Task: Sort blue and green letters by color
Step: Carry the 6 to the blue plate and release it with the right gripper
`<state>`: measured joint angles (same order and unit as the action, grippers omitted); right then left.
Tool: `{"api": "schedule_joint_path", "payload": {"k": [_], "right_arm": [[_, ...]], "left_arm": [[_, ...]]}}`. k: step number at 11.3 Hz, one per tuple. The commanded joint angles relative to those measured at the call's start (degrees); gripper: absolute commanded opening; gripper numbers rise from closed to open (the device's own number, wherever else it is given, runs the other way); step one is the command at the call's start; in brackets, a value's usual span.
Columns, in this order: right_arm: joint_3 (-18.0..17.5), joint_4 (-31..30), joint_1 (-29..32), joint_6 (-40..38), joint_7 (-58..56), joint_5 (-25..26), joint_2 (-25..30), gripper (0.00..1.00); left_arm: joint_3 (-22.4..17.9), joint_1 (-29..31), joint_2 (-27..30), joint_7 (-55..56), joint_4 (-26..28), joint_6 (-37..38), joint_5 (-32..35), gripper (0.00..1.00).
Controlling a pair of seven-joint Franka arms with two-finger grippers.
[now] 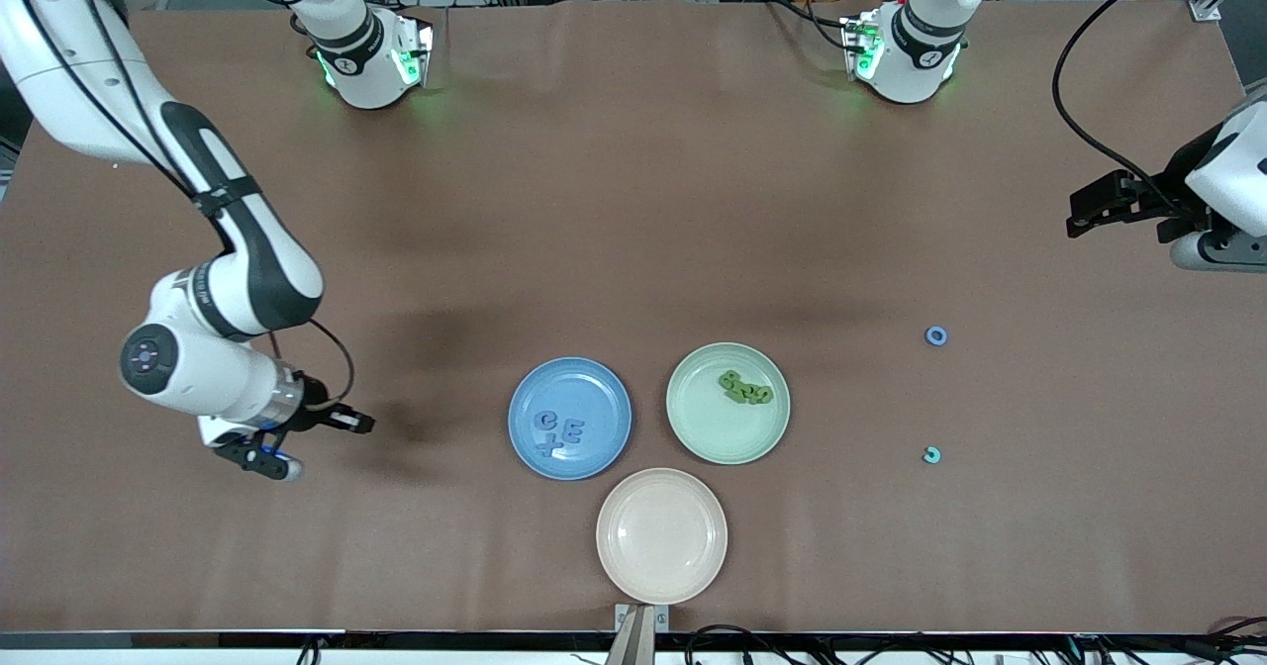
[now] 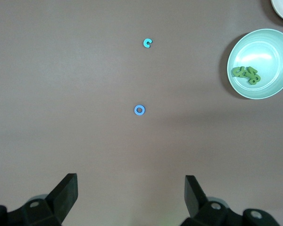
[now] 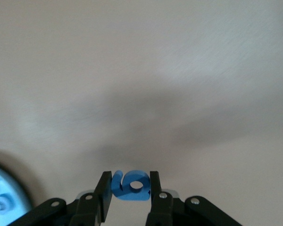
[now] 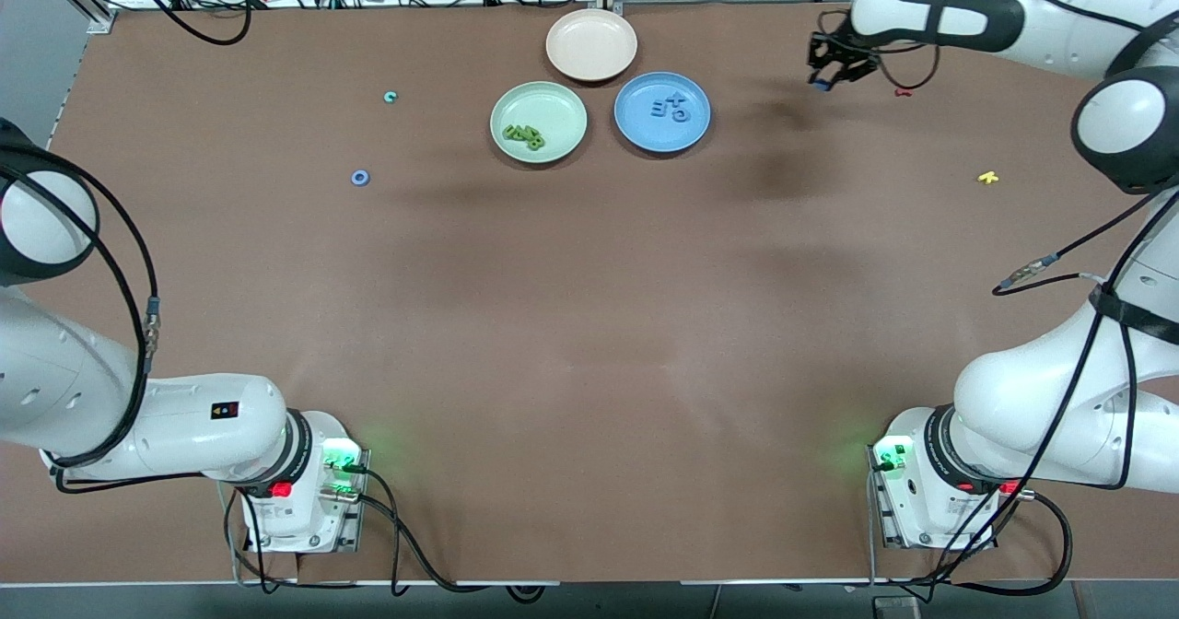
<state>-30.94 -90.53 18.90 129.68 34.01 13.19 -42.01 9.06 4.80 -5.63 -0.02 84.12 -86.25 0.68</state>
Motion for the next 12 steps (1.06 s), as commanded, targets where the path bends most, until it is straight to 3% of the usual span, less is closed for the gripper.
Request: {"api": "schedule_joint_path", "payload": {"k": [1, 3, 8, 9, 10, 12], "right_arm": [[0.4, 4.1, -8.1, 0.0, 17.2, -2.2, -2.5, 0.0], [0.4, 8.0, -13.2, 1.3, 27.8, -2.8, -5.1, 0.0], [1.7, 8.8, -23.3, 22.7, 52.3, -2.8, -9.1, 0.03], [3.6, 8.8, -25.3, 23.6, 53.3, -3.1, -9.1, 0.62], [4.5, 8.6, -26.4, 23.6, 53.4, -2.8, -9.0, 1.0], [5.3, 8.3, -26.5, 23.0, 53.1, -2.6, -8.4, 1.0]], "left_arm": [[-0.2, 0.5, 0.1, -1.5, 0.2, -0.5, -1.3, 1.0], [-0.4, 0.5, 0.1, -1.5, 0.2, -0.8, -1.4, 1.0], [-0.4, 0.5, 0.1, -1.5, 0.5, -0.8, -1.4, 1.0], [-0.5, 0.5, 0.1, -1.5, 0.5, -0.8, -1.4, 1.0], [-0.5, 0.6, 0.1, -1.4, 0.5, -0.8, -1.4, 1.0], [-0.5, 0.5, 0.1, -1.5, 0.5, -0.8, -1.4, 1.0]]}}
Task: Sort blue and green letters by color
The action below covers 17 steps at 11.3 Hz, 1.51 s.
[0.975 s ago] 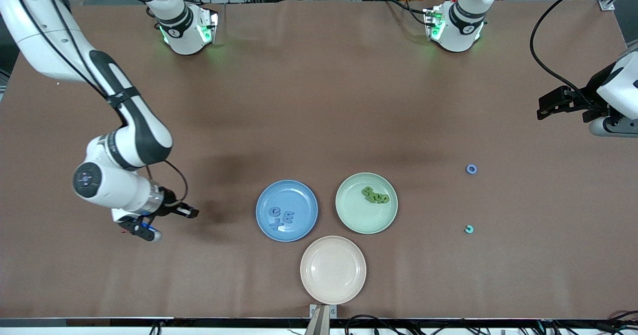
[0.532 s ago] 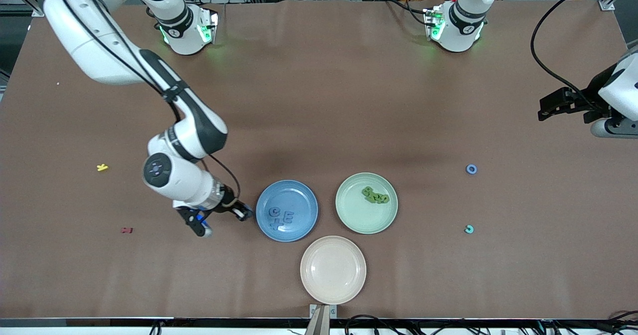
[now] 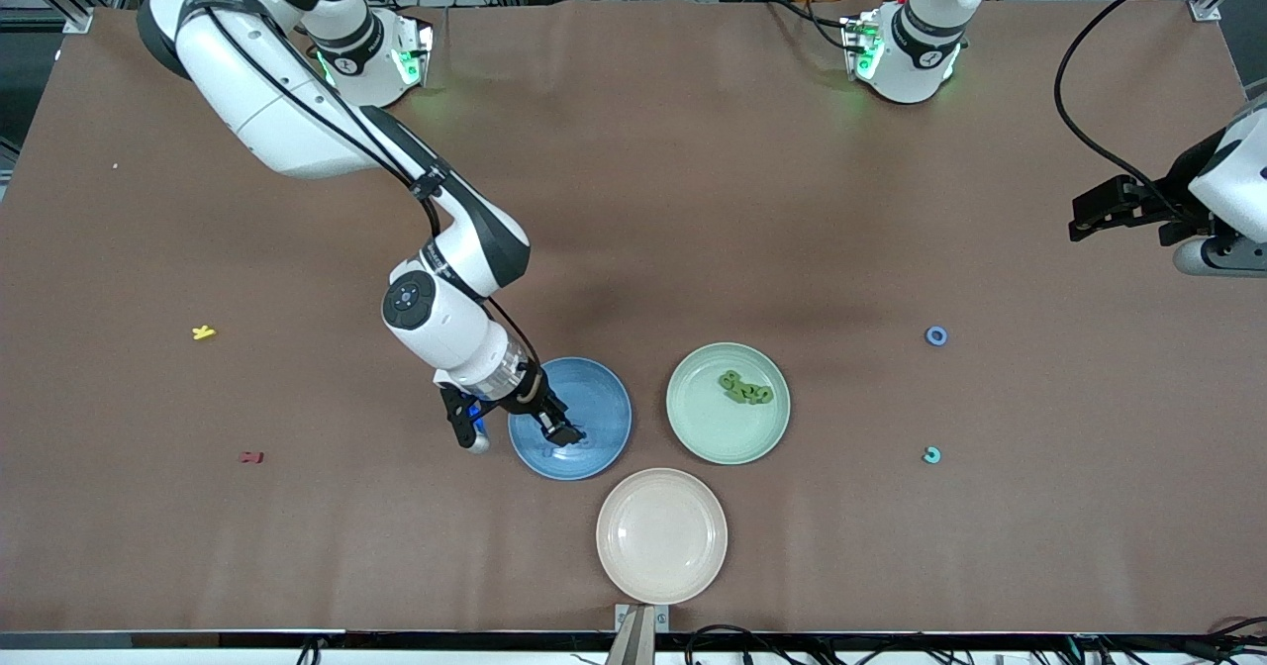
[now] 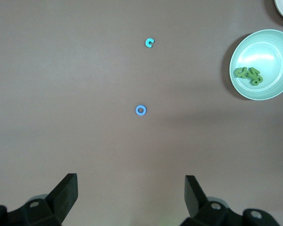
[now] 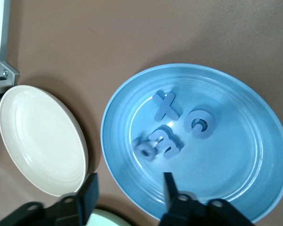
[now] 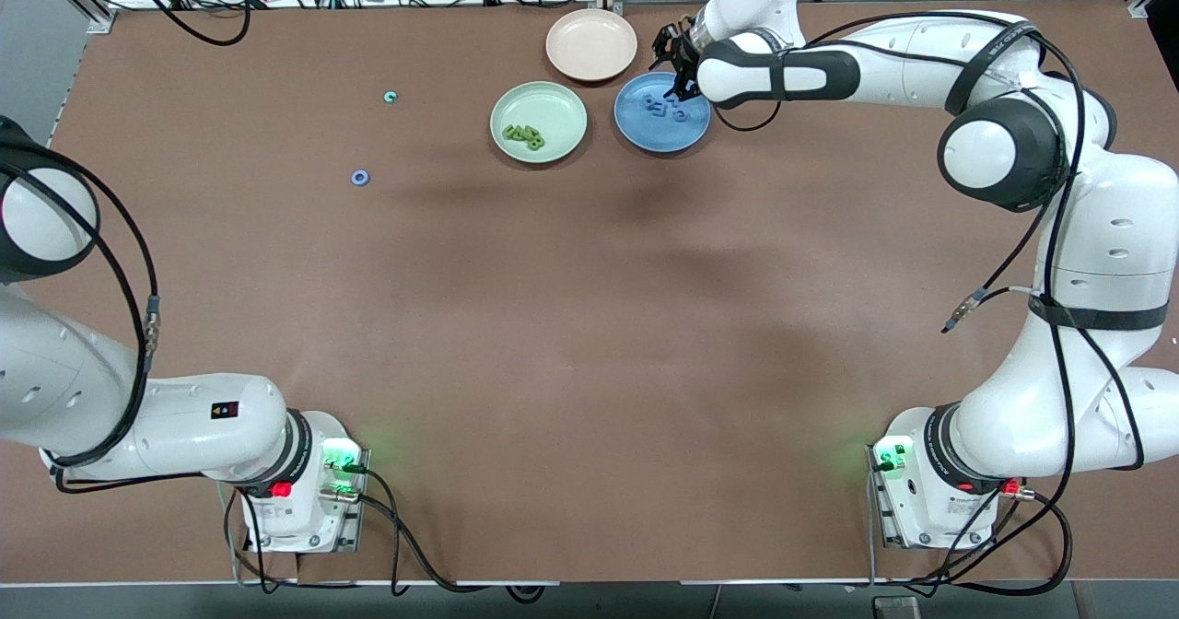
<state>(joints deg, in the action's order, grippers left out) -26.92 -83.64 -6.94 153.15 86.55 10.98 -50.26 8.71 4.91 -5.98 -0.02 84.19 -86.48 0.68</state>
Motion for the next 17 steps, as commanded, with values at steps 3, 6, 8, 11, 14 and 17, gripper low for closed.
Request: {"api": "schedule_joint_path", "payload": {"k": [3, 6, 8, 11, 14, 17], "right_arm": [[3.6, 0.9, 0.0, -5.1, -3.3, 1.1, 1.2, 1.0], [4.2, 0.8, 3.8, -14.2, -14.4, 1.9, 3.0, 1.0], [4.1, 0.8, 6.5, -21.1, -22.4, 1.9, 4.1, 1.0], [5.3, -4.6, 9.5, -24.9, -34.2, 1.6, 8.5, 1.0], [7.3, -14.8, 9.6, -24.6, -43.4, -0.1, 16.7, 1.0], [9.2, -24.0, 9.2, -25.0, -51.2, -2.9, 25.7, 1.0]], "left_arm": [[-0.2, 0.4, 0.4, -1.4, 0.5, -0.5, -1.4, 1.0], [-0.2, 0.4, 0.4, -1.5, 0.4, -0.5, -1.4, 1.0], [-0.2, 0.4, 0.3, -1.5, 0.5, -0.5, -1.4, 1.0], [-0.2, 0.4, 0.1, -1.4, 0.5, -0.5, -1.4, 1.0], [-0.2, 0.4, 0.1, -1.5, 0.5, -0.5, -1.4, 1.0], [-0.2, 0.4, 0.1, -1.4, 0.5, -0.5, -1.4, 1.0]]}}
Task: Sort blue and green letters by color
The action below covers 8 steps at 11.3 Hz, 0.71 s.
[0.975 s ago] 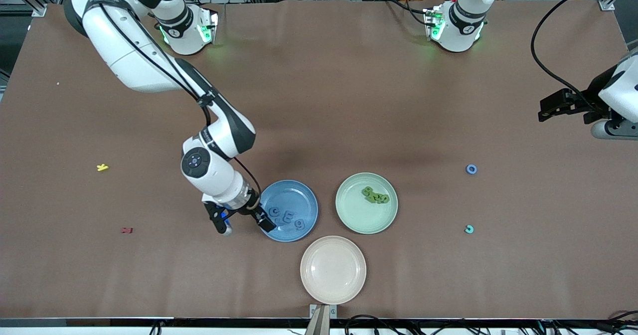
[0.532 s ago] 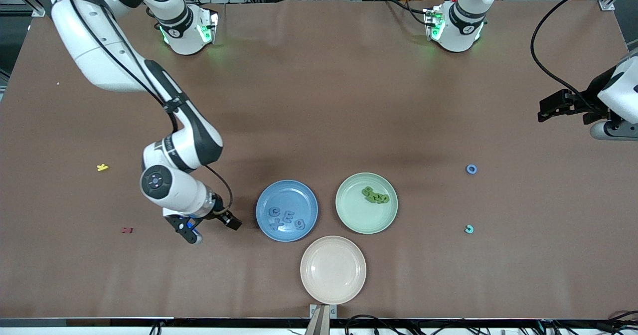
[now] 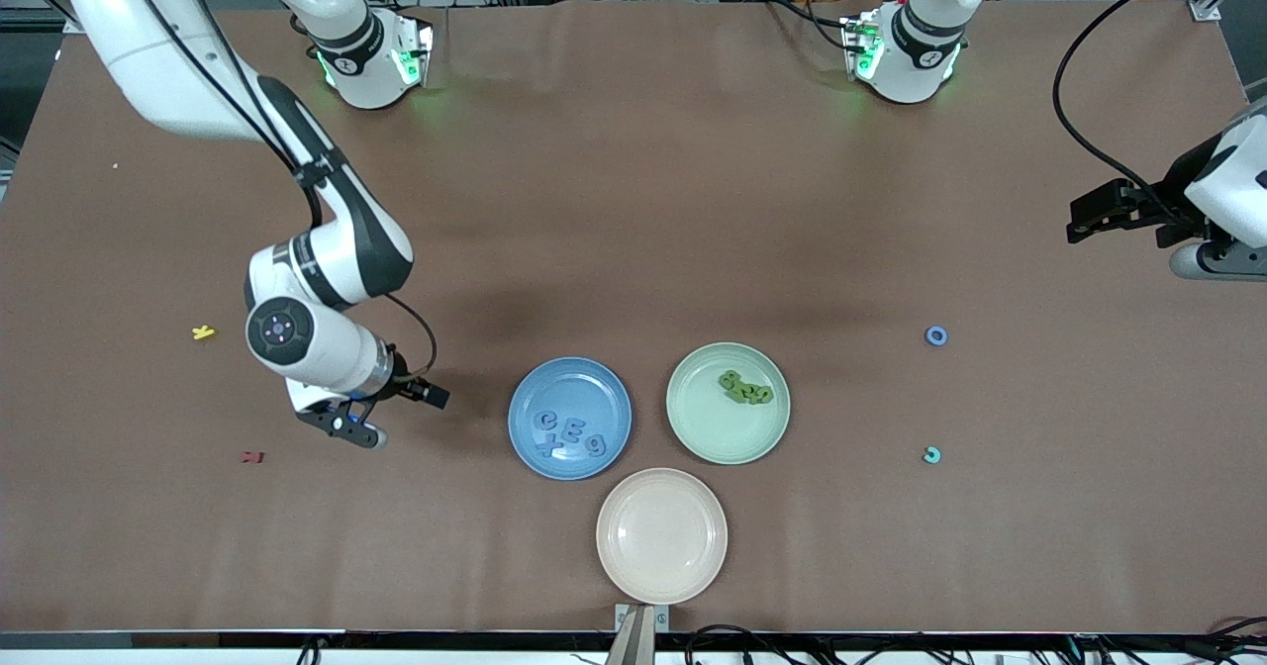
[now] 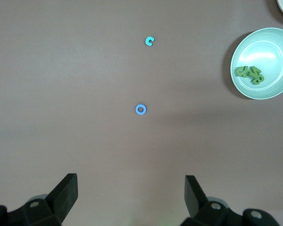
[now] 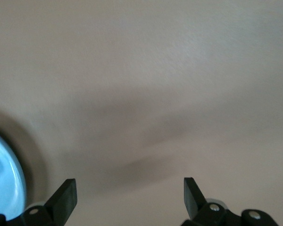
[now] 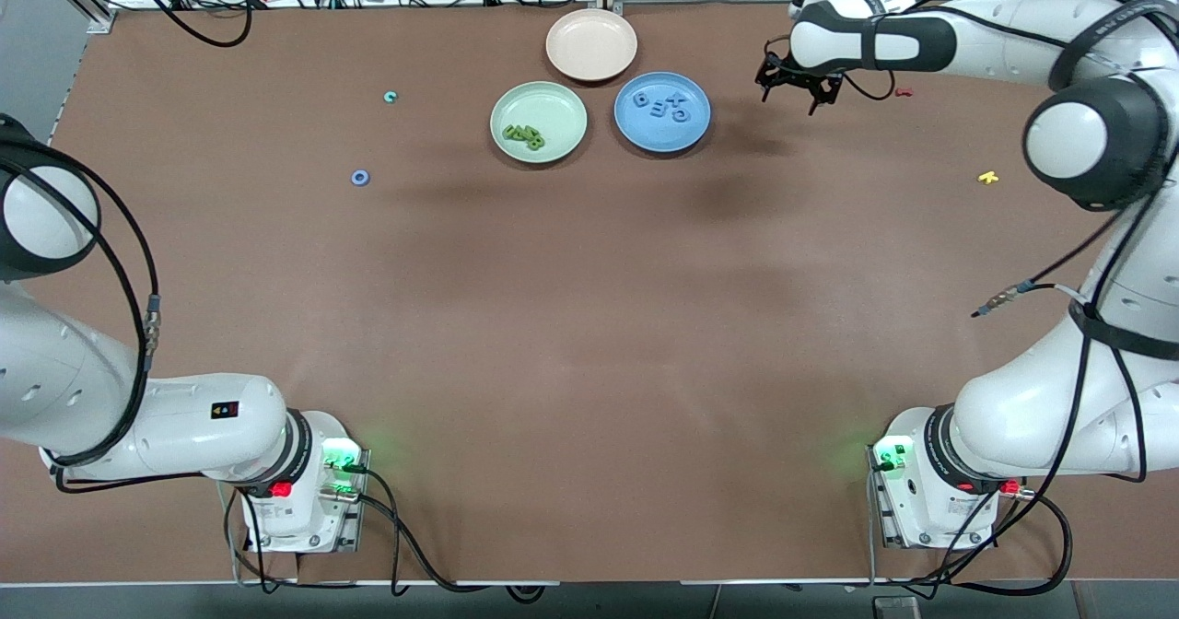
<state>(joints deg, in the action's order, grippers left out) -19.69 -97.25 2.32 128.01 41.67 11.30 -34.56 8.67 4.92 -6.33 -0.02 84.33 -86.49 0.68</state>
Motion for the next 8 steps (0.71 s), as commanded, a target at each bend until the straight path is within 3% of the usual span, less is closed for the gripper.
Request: {"api": "schedule_joint_path", "payload": {"k": [1, 4, 8], "right_arm": [[3.2, -12.4, 0.0, -0.3, -11.0, -5.4, 12.4, 1.0], [9.8, -13.8, -0.3, -9.1, -27.0, -14.4, 18.7, 1.0], [14.1, -12.8, -1.2, -16.3, -33.0, -14.8, 25.1, 1.0]], "left_arm": [[-0.1, 0.3, 0.4, -1.4, 0.4, -0.5, -1.4, 1.0], [-0.1, 0.3, 0.4, -1.4, 0.4, -0.5, -1.4, 1.0], [-0.1, 0.3, 0.4, -1.4, 0.4, -0.6, -1.4, 1.0]]}}
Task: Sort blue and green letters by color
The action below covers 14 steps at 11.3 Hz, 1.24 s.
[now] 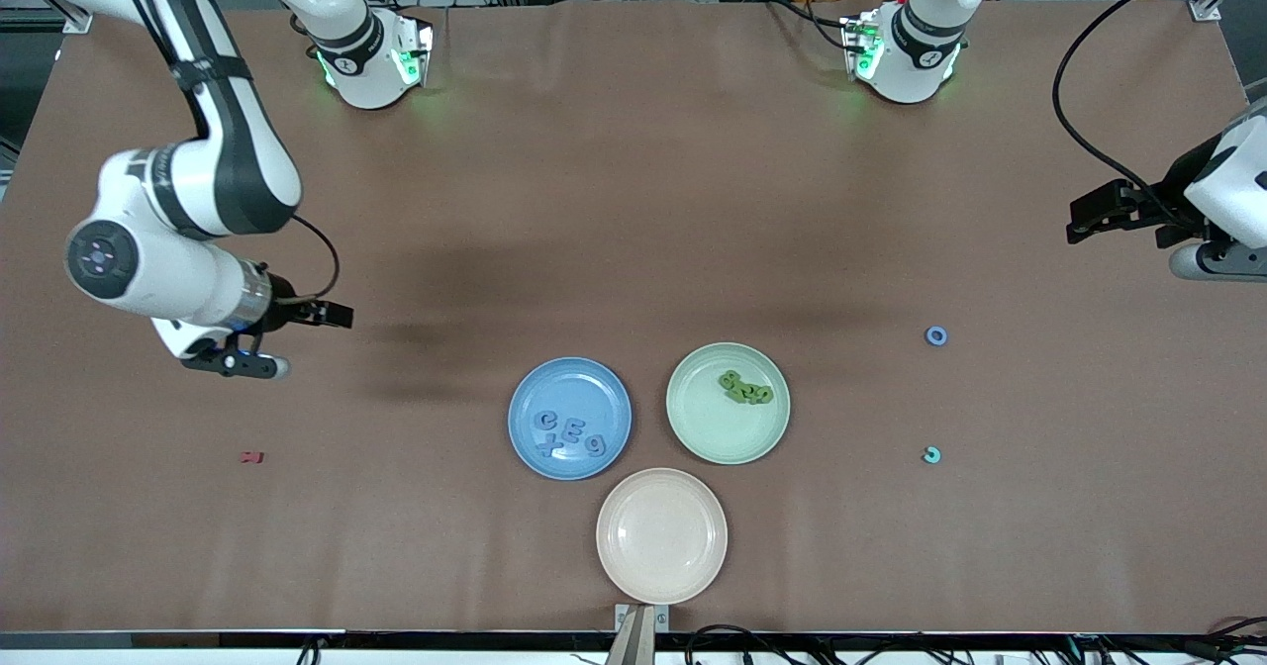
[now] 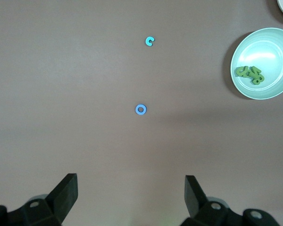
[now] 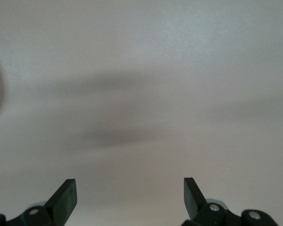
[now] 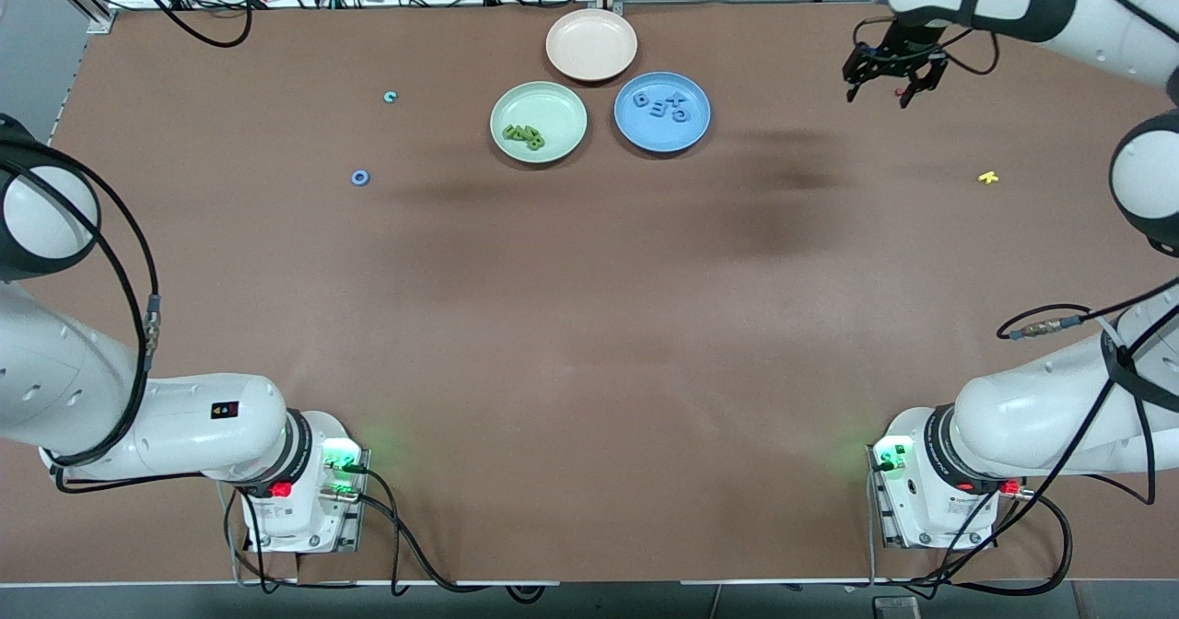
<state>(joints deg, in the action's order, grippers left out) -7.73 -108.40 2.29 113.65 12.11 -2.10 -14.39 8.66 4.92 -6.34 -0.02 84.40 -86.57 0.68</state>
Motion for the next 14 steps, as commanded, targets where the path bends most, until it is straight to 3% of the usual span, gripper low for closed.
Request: {"api": "schedule_joint_path", "payload": {"k": [1, 2, 7, 10, 14], "right_arm": [[4.4, 0.2, -2.5, -4.0, -6.6, -1.4, 5.9, 1.0], [5.8, 2.7, -2.9, -6.8, -9.9, -1.4, 6.4, 1.0], [6.2, 18.6, -2.6, -19.4, -10.8, -0.5, 7.6, 1.0], [5.4, 20.8, -2.6, -21.0, -10.8, 4.1, 11.8, 1.0], [4.8, 26.0, -0.5, -25.4, -10.8, 4.3, 11.9, 1.0]], "left_arm": [[-0.1, 0.4, 0.4, -1.4, 0.3, -0.5, -1.4, 1.0], [-0.1, 0.4, 0.4, -1.5, 0.3, -0.4, -1.4, 1.0], [-0.1, 0.4, 0.4, -1.5, 0.4, -0.5, -1.4, 1.0], [-0.1, 0.4, 0.4, -1.5, 0.4, -0.4, -1.4, 1.0], [-0.1, 0.4, 0.4, -1.4, 0.4, -0.4, -1.5, 1.0]]}}
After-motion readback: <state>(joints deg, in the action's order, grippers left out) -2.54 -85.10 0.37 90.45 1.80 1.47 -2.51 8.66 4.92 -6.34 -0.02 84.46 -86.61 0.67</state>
